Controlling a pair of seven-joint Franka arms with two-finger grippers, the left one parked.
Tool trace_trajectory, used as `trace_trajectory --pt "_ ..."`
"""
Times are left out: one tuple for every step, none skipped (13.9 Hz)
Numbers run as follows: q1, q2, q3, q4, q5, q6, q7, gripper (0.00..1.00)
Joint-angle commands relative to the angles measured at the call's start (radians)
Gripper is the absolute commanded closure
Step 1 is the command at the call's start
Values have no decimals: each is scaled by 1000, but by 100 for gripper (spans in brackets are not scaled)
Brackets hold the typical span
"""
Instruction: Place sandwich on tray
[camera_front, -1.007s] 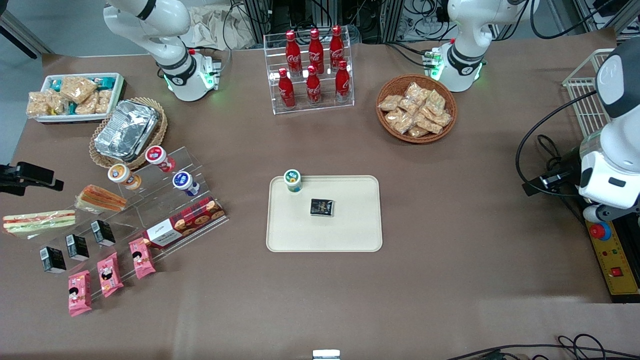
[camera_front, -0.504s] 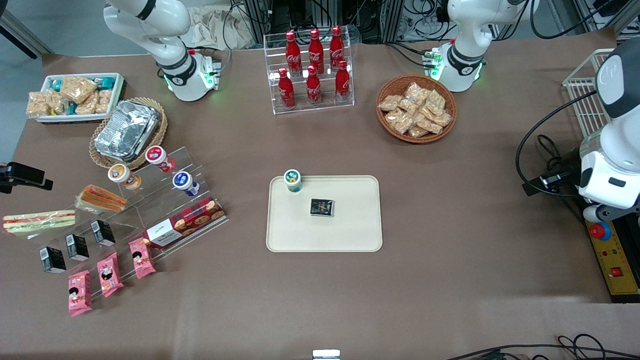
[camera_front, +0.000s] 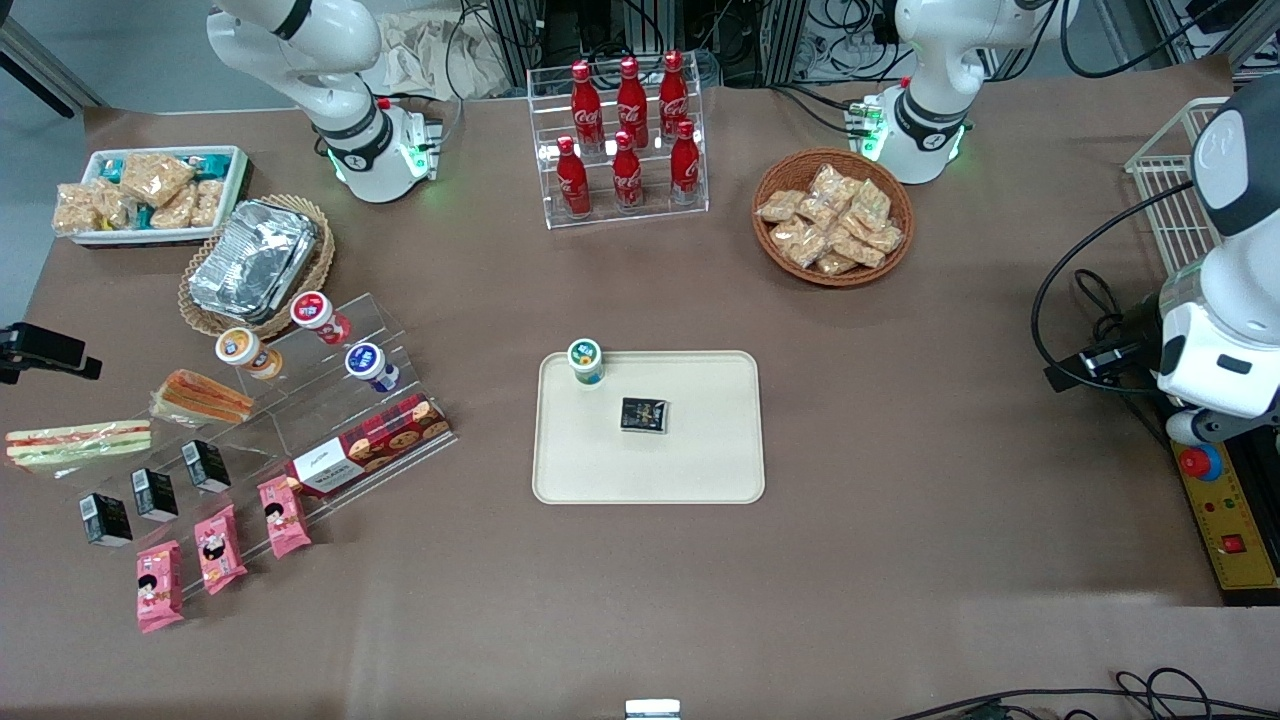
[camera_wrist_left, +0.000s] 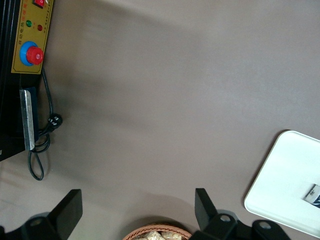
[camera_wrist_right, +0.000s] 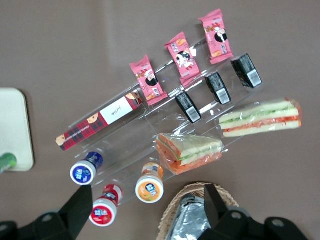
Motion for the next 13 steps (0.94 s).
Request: trace_trajectory --pt "11 -10 -2 -6 -40 0 95 1" --pt "0 -4 -2 -5 -49 0 88 1" --pt "-4 10 -5 -5 -46 3 101 1" --pt "-17 13 -6 -5 -52 6 108 1" --pt "-18 18 -21 -5 -69 6 138 1" --pt "-20 22 -46 -6 -80 7 187 1" --pt "-26 34 -69 -5 -78 13 218 1" --pt "-27 47 -78 -6 -77 38 223 1" --pt "-41 66 -90 -6 -74 61 227 1" --pt "-67 85 -95 -6 -60 85 239 1" --pt "-107 103 -97 -8 -16 124 264 1" --pt "-147 122 -97 -12 26 148 278 1" --pt "-170 145 -97 -12 57 170 287 1"
